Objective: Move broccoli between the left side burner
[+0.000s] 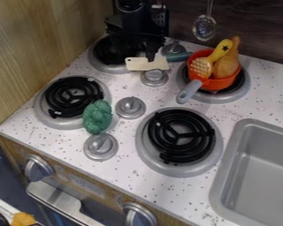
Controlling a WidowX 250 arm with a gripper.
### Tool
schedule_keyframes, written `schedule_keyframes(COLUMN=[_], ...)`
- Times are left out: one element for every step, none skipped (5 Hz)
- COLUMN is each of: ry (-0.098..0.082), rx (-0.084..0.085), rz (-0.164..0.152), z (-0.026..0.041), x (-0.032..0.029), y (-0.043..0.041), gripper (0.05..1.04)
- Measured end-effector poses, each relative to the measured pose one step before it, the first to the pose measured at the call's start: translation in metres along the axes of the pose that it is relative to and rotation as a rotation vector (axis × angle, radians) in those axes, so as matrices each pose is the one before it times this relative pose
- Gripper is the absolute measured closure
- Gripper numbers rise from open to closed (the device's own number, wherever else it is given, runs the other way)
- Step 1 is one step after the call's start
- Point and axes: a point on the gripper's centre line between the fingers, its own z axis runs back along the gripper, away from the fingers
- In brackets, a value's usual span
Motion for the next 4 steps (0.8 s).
schedule_keyframes(ry=[0.0443,0.0338,0.0239,0.0454], rx=[-0.0026,0.0159,0.0287,0.0323], rz=[0.0044,0.0561,0.0326,0.0413], z=[-0.01227,-0.00146,0.01477,0.01361], x=[-0.01131,-0.02246,-0.0097,-0.01571], y=[-0.00156,0.00139,0.00535,0.00418], gripper=[0.083,0.083,0.083,0.083])
